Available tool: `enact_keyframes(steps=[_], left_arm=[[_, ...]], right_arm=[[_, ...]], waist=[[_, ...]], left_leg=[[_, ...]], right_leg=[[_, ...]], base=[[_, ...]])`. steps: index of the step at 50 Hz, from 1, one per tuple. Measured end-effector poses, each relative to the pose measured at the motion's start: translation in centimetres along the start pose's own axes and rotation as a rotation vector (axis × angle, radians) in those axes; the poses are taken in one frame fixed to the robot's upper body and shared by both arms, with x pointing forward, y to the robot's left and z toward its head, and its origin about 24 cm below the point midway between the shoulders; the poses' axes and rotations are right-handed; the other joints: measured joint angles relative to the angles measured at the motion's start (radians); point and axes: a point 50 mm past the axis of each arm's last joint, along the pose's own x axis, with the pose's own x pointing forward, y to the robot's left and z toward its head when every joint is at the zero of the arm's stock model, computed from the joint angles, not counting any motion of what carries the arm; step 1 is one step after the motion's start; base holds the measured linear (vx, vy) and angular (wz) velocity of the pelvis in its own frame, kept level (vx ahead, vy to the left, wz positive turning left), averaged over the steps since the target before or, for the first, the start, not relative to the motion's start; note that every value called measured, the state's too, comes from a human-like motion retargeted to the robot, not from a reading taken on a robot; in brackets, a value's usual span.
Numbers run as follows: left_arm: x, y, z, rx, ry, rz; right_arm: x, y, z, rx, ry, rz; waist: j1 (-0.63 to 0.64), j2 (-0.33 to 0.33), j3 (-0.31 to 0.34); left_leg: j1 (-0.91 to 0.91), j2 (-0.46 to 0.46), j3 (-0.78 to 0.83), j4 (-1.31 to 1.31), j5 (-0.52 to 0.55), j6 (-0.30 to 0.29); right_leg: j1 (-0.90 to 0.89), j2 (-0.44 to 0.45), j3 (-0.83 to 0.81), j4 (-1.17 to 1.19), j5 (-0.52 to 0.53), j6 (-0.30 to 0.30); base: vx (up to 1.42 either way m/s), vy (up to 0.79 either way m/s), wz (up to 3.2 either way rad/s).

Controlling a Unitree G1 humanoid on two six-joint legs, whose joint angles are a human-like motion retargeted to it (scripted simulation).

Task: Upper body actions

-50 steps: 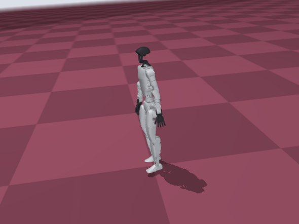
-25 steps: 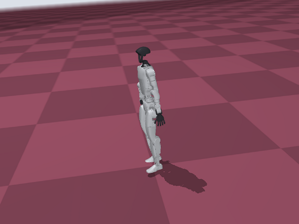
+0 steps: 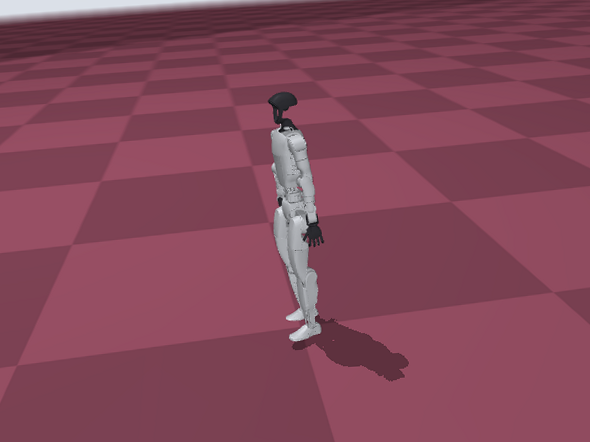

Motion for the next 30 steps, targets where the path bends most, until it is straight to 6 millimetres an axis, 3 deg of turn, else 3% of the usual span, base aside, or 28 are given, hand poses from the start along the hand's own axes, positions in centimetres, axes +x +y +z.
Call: enact_keyframes(steps=[8, 20, 30], left_arm=[[-0.1, 0.5, -0.7, 0.04, 0.044, -0.02], [-0.2, 0.8, -0.6, -0.102, 0.053, -0.061], [-0.2, 0.9, -0.3, -0.062, 0.03, -0.056]], right_arm=[[0.0, -0.4, -0.2, -0.077, 0.01, -0.057], [-0.3, -2.0, 0.1, 0.062, -0.008, -0.097], [-0.3, -2.0, 0.3, 0.061, -0.017, -0.099]], waist=[[0.003, 0.002, -0.003], [0.014, 0.002, -0.006], [0.002, 0.003, -0.006]], left_leg=[[-0.005, 0.002, -0.001, 0.003, 0.0, -0.001], [-0.021, 0.005, 0.011, 0.008, 0.004, 0.0], [-0.022, 0.006, 0.007, 0.029, -0.017, -0.007]], right_leg=[[-0.006, 0.0, 0.001, 0.002, 0.002, -0.002], [-0.022, 0.0, 0.022, 0.006, 0.009, -0.005], [-0.025, 0.002, 0.024, 0.003, 0.015, -0.007]], base=[[0.0, 0.0, 0.0], [0.0, 0.0, 0.0], [0.0, 0.0, 0.0]])
